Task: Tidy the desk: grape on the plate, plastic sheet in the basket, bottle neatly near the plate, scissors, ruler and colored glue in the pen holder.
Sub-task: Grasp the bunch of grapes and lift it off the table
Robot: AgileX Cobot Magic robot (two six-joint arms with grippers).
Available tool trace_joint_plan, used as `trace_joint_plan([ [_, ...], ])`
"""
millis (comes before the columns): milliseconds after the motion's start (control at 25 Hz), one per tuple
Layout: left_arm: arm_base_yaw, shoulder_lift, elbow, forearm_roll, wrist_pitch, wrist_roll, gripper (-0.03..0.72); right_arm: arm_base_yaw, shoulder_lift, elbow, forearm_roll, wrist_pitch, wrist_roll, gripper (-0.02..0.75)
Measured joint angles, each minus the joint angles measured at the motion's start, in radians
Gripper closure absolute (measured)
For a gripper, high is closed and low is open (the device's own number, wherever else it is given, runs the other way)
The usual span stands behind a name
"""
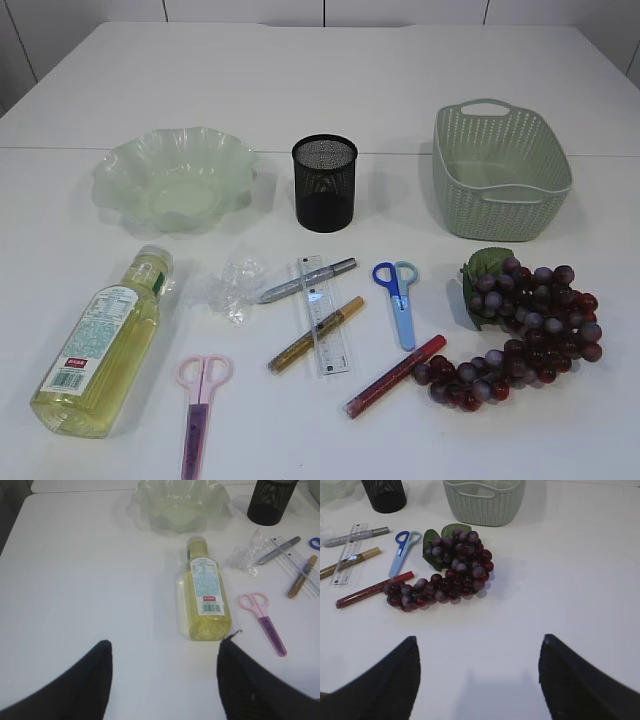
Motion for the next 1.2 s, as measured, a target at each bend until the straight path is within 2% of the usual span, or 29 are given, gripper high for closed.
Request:
trace_joint_plan([
  [1200, 0.0, 0.0, 0.0, 0.0, 0.001, 0.0, 0.253, 0.0, 0.0, 0.0, 0.0, 0.0, 0.0, 0.162],
])
